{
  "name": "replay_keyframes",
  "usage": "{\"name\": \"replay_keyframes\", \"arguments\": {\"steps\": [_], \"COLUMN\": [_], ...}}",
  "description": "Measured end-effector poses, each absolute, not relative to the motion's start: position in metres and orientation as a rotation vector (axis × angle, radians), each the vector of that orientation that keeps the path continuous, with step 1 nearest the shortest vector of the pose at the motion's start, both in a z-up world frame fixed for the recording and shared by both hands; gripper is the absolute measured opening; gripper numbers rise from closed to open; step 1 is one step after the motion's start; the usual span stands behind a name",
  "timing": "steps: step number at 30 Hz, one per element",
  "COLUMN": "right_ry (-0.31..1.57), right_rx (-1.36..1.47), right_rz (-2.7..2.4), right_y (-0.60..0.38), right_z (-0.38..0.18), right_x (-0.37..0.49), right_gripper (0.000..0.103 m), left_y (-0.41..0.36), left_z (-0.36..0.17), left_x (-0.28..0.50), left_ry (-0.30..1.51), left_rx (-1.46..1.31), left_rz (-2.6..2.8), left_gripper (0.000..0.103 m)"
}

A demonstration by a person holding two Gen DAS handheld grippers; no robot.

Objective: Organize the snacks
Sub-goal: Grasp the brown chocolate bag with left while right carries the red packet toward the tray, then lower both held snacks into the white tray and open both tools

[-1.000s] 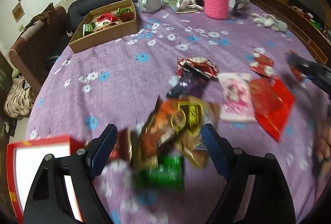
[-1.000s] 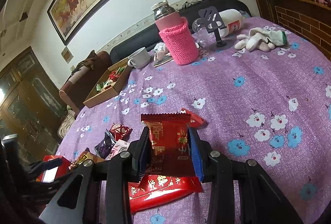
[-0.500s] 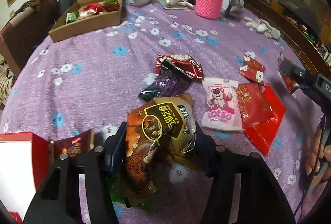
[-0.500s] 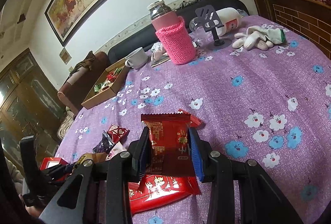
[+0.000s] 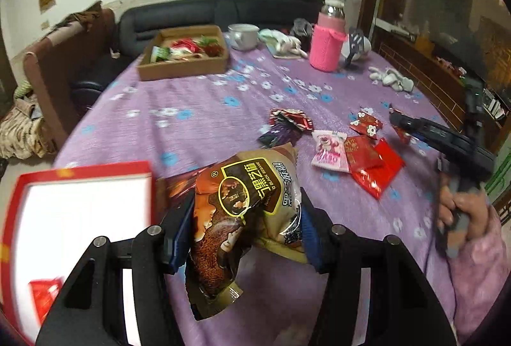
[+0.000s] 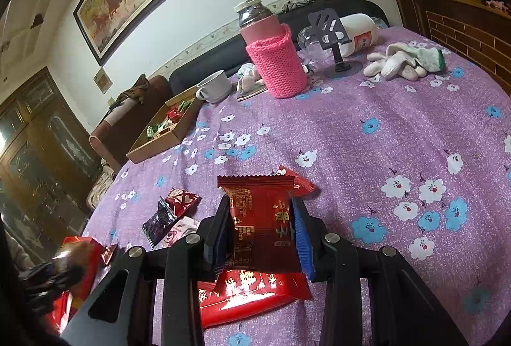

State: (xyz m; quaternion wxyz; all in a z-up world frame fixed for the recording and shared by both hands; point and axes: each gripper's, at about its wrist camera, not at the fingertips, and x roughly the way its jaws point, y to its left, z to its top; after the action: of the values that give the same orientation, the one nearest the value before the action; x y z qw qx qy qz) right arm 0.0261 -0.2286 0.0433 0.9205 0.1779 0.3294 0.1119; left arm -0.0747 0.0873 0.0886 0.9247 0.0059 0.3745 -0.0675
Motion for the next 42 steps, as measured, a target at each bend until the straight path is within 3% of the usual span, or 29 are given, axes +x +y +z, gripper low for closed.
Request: {"name": "replay_keyframes", "arguments": {"steps": [12,26,42], "right_ry": [0.668,0.806,0.845], "right_rx": [0.28,0.3,0.177], "right_rz": [0.231,0.84,0.913], "right_y": [-0.202,0.019,0.106], "right_z": [0.052,0.061,0.057], "right_x": [0.012,-0.06,-0.091], "right_gripper": [0.037,0.036,0.037], "left_y": [0.174,0.248,0.274], "left_z": [0.098,0.077,0.058], "left_x": [-0.158,-0.18,-0.183], "left_ry": [0.701,0.723,0.753], "left_rx": [-0.04,-0.133,-0.09], "left_rz": [0.0,0.134,0.199], "left_gripper": [0.056,0.056,0.057]}}
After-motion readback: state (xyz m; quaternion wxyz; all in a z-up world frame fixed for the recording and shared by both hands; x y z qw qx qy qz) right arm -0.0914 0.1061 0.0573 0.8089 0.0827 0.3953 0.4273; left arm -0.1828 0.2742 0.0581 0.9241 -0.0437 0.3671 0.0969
